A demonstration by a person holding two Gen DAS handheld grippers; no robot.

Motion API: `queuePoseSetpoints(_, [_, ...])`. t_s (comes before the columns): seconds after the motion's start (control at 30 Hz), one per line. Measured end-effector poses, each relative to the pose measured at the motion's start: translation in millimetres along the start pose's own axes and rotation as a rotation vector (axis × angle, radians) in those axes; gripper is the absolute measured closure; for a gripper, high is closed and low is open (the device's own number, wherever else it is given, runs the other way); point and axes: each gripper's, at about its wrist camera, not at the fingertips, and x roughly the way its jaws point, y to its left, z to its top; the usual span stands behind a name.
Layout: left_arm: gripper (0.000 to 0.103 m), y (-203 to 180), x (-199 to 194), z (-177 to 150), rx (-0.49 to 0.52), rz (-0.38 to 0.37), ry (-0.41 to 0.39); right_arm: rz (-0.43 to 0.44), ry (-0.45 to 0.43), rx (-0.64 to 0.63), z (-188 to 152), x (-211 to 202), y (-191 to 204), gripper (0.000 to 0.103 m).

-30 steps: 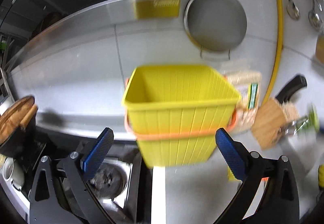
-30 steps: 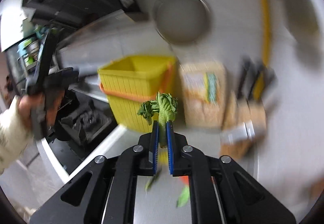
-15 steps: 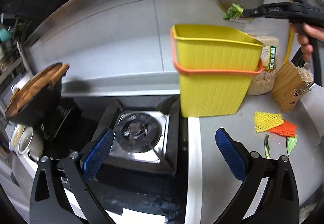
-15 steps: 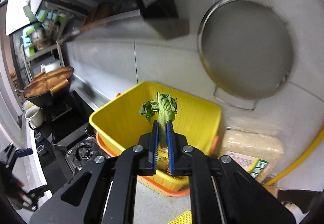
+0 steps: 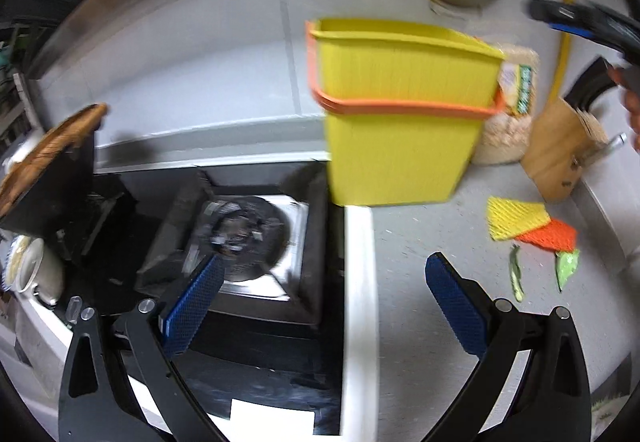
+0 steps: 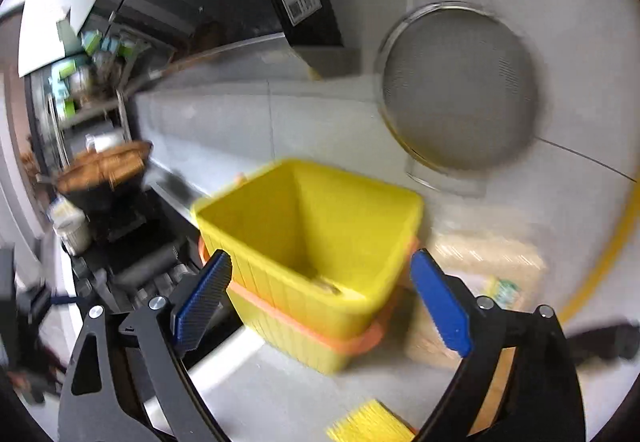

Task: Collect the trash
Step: 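Lower the left tool to the thin green stalk and close on it, then hold the green stalk in the left tool while the right tool grasps the green wrapper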

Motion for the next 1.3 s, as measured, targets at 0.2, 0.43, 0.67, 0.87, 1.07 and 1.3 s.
queuePoseSetpoints(0.2, [0.004, -51, 53, -13, 0.041, -0.145, 0.111, -0.1, 0.132, 0.019, -123, -65, -5, 0.014])
queuePoseSetpoints(0.43, [0.004, -154, 115, -25, 0.164, -0.299, 0.253, -0.214, 0.378, 0.153, -238, -102, -14, 0.014])
queuePoseSetpoints(0.67, [0.011, -209, 152, -25, 0.223, -0.339, 0.329, -0.27, 0.412, 0.202, -261, -132, -21, 0.014])
queuePoseSetpoints(0.87, [0.022, -215, 162, -22, 0.218, -0.324, 0.324, -0.291, 0.433, 0.259, -269, -117, -40, 0.014])
queuePoseSetpoints(1.07, [0.097, -218, 162, -14, 0.24, -0.367, 0.324, -0.26, 0.431, 0.257, -264, -101, -44, 0.015])
queuePoseSetpoints(1.3, [0.098, -191, 148, -28, 0.194, -0.334, 0.32, -0.249, 0.46, 0.248, -261, -46, -47, 0.015])
